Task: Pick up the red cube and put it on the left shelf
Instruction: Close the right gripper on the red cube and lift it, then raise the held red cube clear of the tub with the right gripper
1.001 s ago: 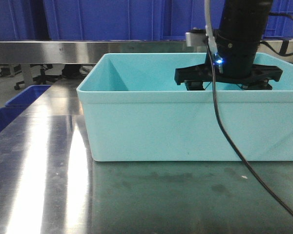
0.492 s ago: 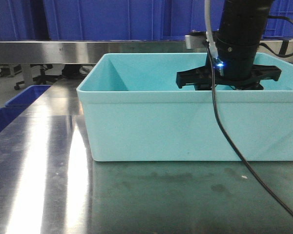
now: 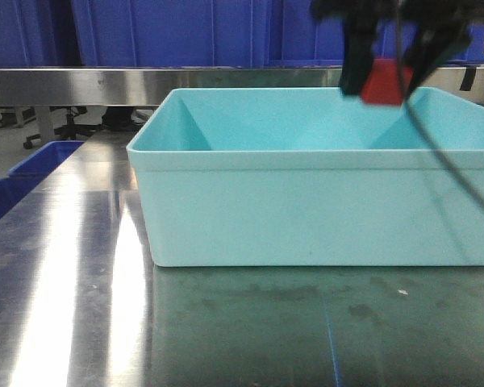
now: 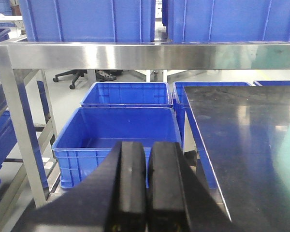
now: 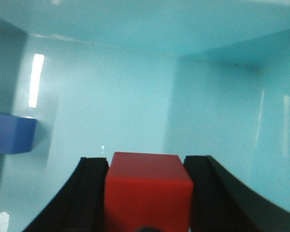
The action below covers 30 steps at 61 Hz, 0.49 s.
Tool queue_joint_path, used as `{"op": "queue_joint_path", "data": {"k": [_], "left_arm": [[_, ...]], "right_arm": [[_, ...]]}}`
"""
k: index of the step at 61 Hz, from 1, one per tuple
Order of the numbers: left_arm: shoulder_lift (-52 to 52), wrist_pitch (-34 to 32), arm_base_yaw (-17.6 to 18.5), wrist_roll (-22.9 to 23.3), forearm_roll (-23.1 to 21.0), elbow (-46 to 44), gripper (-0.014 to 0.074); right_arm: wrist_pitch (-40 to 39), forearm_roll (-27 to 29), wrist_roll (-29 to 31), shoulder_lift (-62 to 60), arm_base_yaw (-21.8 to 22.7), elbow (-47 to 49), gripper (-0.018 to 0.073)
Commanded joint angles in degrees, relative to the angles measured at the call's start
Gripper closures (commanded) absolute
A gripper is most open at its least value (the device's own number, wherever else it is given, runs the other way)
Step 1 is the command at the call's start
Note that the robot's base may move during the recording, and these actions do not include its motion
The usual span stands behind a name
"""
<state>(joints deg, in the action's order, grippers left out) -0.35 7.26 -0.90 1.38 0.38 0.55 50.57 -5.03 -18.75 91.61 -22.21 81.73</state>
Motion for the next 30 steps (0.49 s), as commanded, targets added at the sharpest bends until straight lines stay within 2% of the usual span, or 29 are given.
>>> {"op": "queue_joint_path", "data": {"k": [1, 13, 30], "left_arm": [[-0.85, -5.0, 0.55, 0.05, -0.38, 1.32, 0.0495], [-0.85, -5.0, 0.55, 0.05, -0.38, 1.32, 0.0495], [-0.85, -5.0, 0.55, 0.05, -0.38, 1.32, 0.0495]], "right_arm": [[-2.11, -1.23, 2.18, -8.27, -0.77, 0.38, 0.048], [-4.08, -1.28, 6.3, -21.15, -2.25, -8.21, 0.048], [-14.53, -1.28, 8.53, -43.29, -2.25, -28.01, 0.048]]}}
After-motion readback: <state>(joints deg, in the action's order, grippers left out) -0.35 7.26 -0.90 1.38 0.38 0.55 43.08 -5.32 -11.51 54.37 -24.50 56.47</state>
